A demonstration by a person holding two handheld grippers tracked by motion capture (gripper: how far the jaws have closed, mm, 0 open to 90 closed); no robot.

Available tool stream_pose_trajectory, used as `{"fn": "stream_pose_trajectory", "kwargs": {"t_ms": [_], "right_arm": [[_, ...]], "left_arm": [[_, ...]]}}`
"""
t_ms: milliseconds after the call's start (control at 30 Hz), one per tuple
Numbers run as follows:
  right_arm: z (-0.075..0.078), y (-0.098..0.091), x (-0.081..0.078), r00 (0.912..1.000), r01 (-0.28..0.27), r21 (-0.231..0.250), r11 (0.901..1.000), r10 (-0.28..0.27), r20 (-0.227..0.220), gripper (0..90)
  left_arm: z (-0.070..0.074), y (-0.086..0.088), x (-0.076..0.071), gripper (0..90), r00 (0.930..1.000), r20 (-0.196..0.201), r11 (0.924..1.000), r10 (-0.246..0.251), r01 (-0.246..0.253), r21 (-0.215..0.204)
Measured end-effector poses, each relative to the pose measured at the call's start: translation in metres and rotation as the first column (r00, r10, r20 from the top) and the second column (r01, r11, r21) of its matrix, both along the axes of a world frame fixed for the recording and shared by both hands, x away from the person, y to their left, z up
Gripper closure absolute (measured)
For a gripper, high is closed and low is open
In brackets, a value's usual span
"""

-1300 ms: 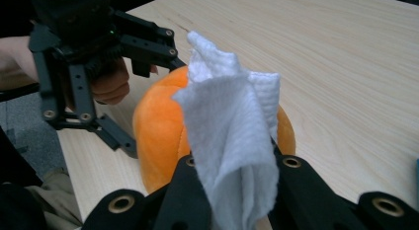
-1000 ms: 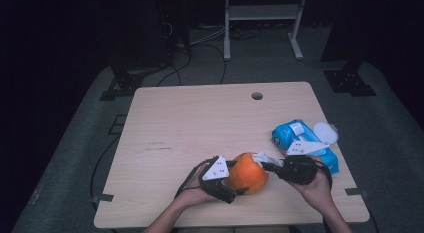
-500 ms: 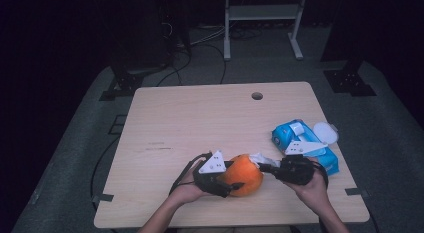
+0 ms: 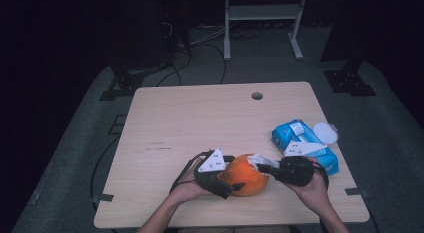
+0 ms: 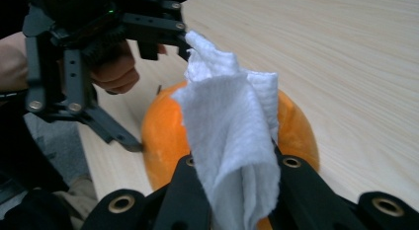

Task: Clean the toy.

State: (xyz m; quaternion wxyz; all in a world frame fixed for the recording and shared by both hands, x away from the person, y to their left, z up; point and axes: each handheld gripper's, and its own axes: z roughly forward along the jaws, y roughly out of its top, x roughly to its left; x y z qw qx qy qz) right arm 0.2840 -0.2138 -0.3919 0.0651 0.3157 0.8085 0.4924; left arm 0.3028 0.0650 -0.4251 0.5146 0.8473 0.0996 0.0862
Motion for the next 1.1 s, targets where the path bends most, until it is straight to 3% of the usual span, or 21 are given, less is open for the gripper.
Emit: {"fn": "stream_pose_trajectory", "kwargs": {"t_ms": [167, 267, 333, 367, 500, 567, 667, 700, 800, 900, 967, 1067, 1100], "right_arm": [[-0.003, -0.006, 0.004, 0.9998, 0.015, 0.008, 0.9999, -0.014, -0.017, 82.3], [-0.003, -0.008, 0.005, 0.9996, 0.022, 0.004, 0.9997, -0.022, -0.019, 82.2], [-0.003, -0.008, 0.004, 0.9994, 0.027, 0.007, 0.9996, -0.027, -0.02, 82.3], [-0.002, -0.009, 0.003, 0.9995, 0.029, 0.009, 0.9995, -0.029, -0.014, 82.3], [0.005, -0.013, 0.002, 0.9993, 0.036, 0.042, 0.9985, -0.035, -0.006, 82.4], [0.001, -0.015, 0.005, 0.9992, 0.033, 0.052, 0.9981, -0.032, -0.025, 82.3], [-0.011, -0.009, 0.009, 0.9978, 0.036, 0.016, 0.9992, -0.035, -0.056, 82.4], [-0.015, -0.004, 0.009, 0.998, 0.035, -0.023, 0.9991, -0.036, -0.051, 82.4], [-0.011, 0.003, 0.004, 0.999, 0.042, -0.052, 0.9978, -0.042, -0.016, 82.8], [0.001, 0.009, -0.003, 0.9996, 0.017, -0.042, 0.999, -0.016, 0.025, 82.9], [0.007, 0.017, -0.009, 0.9987, -0.032, -0.025, 0.9992, 0.033, 0.039, 82.8], [0.009, 0.027, -0.014, 0.9963, -0.048, -0.07, 0.9964, 0.052, 0.068, 82.8], [0.009, 0.027, -0.013, 0.9962, -0.048, -0.071, 0.9963, 0.053, 0.07, 82.7]], "left_arm": [[-0.022, 0.0, 0.007, 6.1, 0.9994, -0.032, 0.9999, -0.014, 0.014, -0.001], [-0.029, -0.006, 0.006, 5.4, 0.9996, -0.025, 0.9998, -0.016, 0.016, 0.01], [-0.024, -0.006, 0.002, 18.1, 1.0, 0.002, 0.9999, 0.007, -0.007, 0.012], [-0.019, -0.005, 0.002, 23.8, 0.9999, -0.003, 0.9999, 0.011, -0.011, 0.013], [0.007, 0.004, 0.0, 29.8, 0.9993, -0.038, 0.9995, -0.005, 0.004, -0.033], [0.011, 0.006, 0.0, 29.7, 0.9995, -0.033, 1.0, -0.004, 0.004, -0.001], [0.0, 0.005, 0.003, 29.3, 0.9984, -0.057, 0.9976, 0.008, -0.004, 0.069], [-0.003, 0.005, 0.003, 28.9, 0.9976, -0.069, 0.9983, 0.006, -0.002, 0.058], [0.0, 0.006, 0.004, 28.5, 0.9976, -0.068, 0.9984, 0.016, -0.012, 0.056], [-0.001, 0.002, 0.004, 29.0, 0.9978, -0.061, 0.9975, 0.026, -0.022, 0.067], [-0.002, -0.001, 0.002, 29.4, 0.998, -0.055, 0.9974, 0.03, -0.026, 0.068], [0.001, -0.003, -0.001, 31.1, 0.9987, -0.042, 0.9965, 0.029, -0.026, 0.08], [0.003, -0.001, -0.001, 32.8, 0.9981, -0.056, 0.9972, 0.025, -0.021, 0.072]]}}
